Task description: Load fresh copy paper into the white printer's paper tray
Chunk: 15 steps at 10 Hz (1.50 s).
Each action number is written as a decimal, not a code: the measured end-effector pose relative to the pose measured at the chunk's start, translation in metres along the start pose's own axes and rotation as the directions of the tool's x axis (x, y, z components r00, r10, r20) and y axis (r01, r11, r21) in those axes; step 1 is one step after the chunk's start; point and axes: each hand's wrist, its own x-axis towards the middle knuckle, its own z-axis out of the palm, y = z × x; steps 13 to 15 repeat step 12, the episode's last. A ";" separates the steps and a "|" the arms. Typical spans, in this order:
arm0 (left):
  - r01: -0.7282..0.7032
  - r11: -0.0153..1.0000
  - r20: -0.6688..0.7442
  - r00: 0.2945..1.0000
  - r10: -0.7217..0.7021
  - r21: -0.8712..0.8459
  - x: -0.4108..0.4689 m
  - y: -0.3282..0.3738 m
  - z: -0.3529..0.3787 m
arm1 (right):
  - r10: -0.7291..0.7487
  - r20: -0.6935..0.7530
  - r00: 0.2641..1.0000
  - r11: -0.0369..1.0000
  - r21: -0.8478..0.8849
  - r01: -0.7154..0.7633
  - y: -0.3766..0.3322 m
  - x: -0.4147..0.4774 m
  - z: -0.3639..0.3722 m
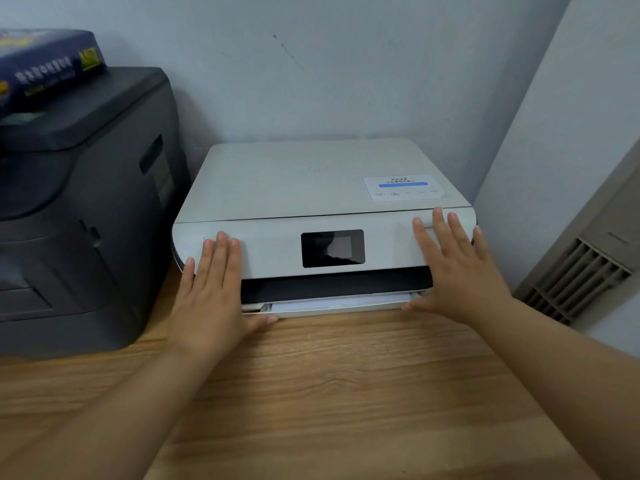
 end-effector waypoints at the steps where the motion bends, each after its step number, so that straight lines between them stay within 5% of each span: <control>1: -0.021 0.999 0.000 1.000 0.021 0.050 0.010 -0.001 -0.001 | -0.040 -0.006 0.999 0.999 -0.036 0.040 0.000 0.012 -0.002; 3: -0.129 0.983 -0.003 0.991 0.131 0.130 0.021 -0.002 0.007 | -0.126 0.000 0.992 0.989 -0.077 0.125 0.000 0.026 -0.002; 8: -0.132 0.967 -0.051 0.988 0.146 0.220 0.022 -0.001 0.008 | -0.161 -0.075 0.984 0.985 -0.069 0.156 -0.001 0.027 0.003; 11: -0.057 0.984 0.145 0.989 0.033 0.166 0.018 0.018 -0.021 | -0.070 0.101 0.992 0.997 -0.009 0.072 -0.005 0.025 -0.021; 12: 0.084 0.991 0.236 0.970 -0.058 -0.101 0.016 0.025 -0.047 | -0.023 0.093 0.995 0.985 0.173 0.006 -0.002 0.023 -0.053; 15: 0.084 0.991 0.236 0.970 -0.058 -0.101 0.016 0.025 -0.047 | -0.023 0.093 0.995 0.985 0.173 0.006 -0.002 0.023 -0.053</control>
